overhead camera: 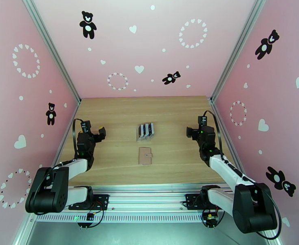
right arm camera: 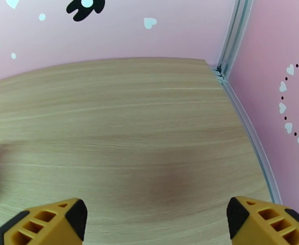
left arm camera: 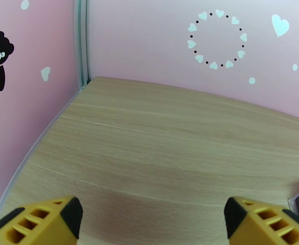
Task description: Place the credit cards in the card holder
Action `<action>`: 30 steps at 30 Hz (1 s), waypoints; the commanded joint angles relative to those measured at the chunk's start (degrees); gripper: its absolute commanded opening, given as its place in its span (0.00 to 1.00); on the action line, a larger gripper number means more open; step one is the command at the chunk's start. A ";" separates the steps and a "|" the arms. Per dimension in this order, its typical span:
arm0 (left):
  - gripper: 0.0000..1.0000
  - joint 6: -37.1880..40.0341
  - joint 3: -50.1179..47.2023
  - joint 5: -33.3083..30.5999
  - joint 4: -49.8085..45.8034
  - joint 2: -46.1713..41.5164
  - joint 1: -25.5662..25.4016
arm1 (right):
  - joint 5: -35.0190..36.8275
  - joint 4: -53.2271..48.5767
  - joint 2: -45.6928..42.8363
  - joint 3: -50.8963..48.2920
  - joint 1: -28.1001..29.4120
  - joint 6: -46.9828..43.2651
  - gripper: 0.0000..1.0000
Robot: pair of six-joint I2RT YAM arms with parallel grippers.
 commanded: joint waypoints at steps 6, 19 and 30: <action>0.98 2.15 1.24 5.16 6.29 7.16 0.65 | 3.98 9.47 4.16 -1.67 1.96 -4.05 0.94; 0.98 2.06 4.39 4.60 3.02 10.40 0.86 | 2.90 17.01 12.18 -2.60 2.16 -4.50 0.94; 0.98 2.15 4.34 4.38 3.20 10.43 0.65 | -1.89 22.24 18.60 -2.96 -0.42 -2.87 0.95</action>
